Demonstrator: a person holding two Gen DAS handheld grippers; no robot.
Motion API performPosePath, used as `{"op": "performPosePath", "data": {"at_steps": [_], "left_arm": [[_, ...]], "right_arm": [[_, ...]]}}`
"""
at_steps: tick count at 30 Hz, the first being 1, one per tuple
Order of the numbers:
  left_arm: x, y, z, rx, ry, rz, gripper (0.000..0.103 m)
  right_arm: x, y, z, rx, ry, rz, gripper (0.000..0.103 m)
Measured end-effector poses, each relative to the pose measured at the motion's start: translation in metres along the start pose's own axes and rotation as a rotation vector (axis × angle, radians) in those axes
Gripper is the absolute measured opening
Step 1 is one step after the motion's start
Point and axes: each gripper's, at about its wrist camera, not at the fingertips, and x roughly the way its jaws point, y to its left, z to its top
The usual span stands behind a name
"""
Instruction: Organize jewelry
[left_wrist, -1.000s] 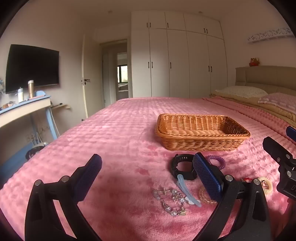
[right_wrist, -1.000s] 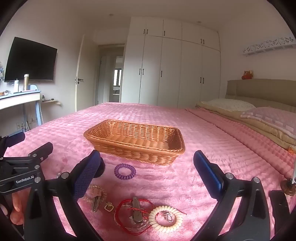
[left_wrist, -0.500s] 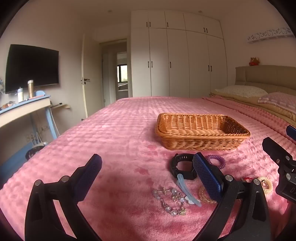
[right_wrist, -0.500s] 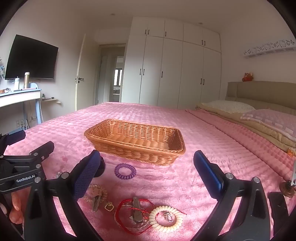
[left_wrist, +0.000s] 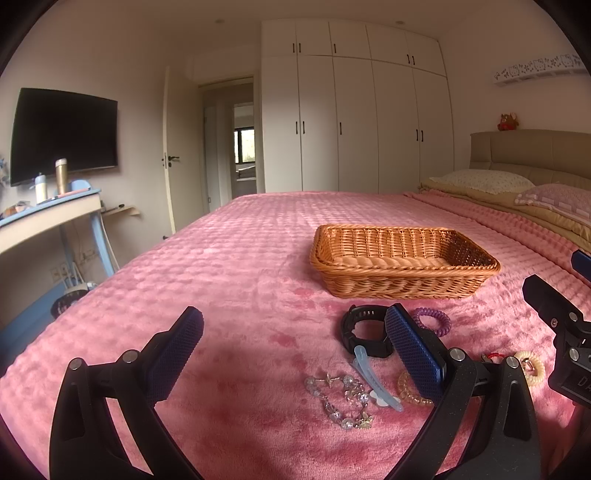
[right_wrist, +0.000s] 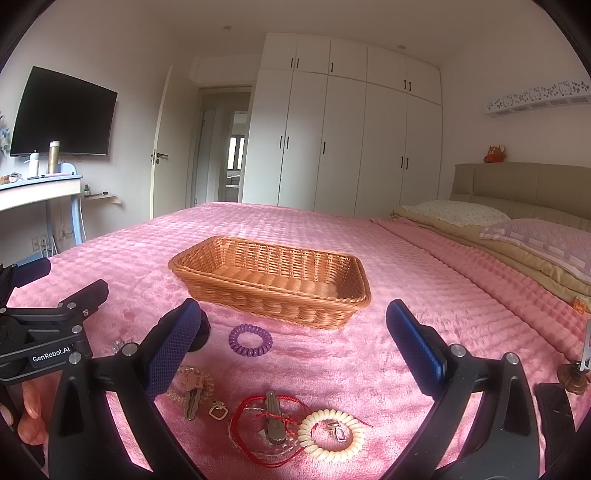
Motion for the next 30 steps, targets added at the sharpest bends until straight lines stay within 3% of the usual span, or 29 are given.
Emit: {"op": "performPosePath", "data": {"at_steps": [26,30], "left_arm": [[0.0,-0.0003,-0.0002,-0.002,0.003,-0.001,0.095],[0.0045,0.0081,0.0006,-0.043,0.034,-0.037,0.095]], "right_arm": [[-0.0026,0.001,-0.0007,-0.004,-0.002,-0.006,0.097],[-0.0008,-0.0023,-0.0007,0.007,0.007,-0.021,0.097]]}}
